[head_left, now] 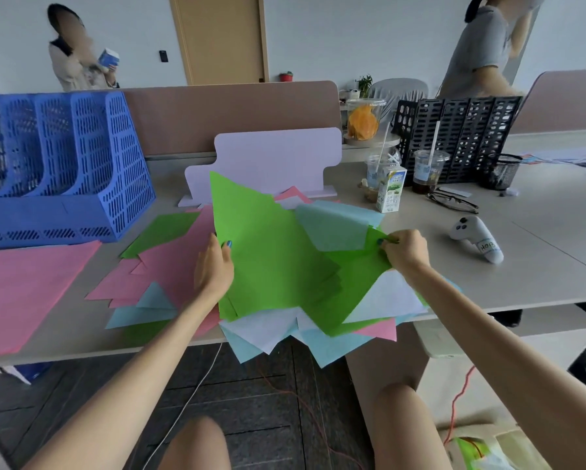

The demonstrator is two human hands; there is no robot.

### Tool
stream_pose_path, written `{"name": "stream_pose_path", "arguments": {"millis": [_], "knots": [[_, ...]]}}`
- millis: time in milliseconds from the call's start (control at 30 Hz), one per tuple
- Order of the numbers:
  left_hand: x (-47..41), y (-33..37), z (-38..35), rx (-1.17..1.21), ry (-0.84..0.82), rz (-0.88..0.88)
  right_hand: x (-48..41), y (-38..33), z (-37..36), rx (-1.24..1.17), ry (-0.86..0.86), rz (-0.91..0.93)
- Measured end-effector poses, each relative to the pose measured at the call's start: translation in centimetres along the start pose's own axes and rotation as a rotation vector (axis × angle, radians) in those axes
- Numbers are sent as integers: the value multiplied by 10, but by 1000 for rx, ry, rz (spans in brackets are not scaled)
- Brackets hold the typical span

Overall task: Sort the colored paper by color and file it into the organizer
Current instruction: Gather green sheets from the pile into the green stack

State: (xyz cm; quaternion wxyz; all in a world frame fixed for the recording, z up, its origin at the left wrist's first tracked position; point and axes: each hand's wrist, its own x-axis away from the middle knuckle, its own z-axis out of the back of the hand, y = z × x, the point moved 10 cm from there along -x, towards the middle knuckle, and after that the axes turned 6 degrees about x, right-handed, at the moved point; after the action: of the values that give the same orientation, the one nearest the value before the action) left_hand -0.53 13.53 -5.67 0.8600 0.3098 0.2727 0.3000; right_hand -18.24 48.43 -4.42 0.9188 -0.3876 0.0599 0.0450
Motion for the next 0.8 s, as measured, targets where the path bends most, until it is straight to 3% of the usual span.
{"name": "stream_pose_path", "arguments": {"millis": [200,400,533,800], "knots": [[17,17,-9,165,-12,9,20,30,-1,-199,-77,-72],[40,31,-25,259,-87,25,47,49,-7,-185,-211,-92],[58,48,-30,233,-142,16,75,55,-17,-435,-415,-217],[72,48,-28,227,-113,-1,109,49,-39,-623,-734,-309]]}}
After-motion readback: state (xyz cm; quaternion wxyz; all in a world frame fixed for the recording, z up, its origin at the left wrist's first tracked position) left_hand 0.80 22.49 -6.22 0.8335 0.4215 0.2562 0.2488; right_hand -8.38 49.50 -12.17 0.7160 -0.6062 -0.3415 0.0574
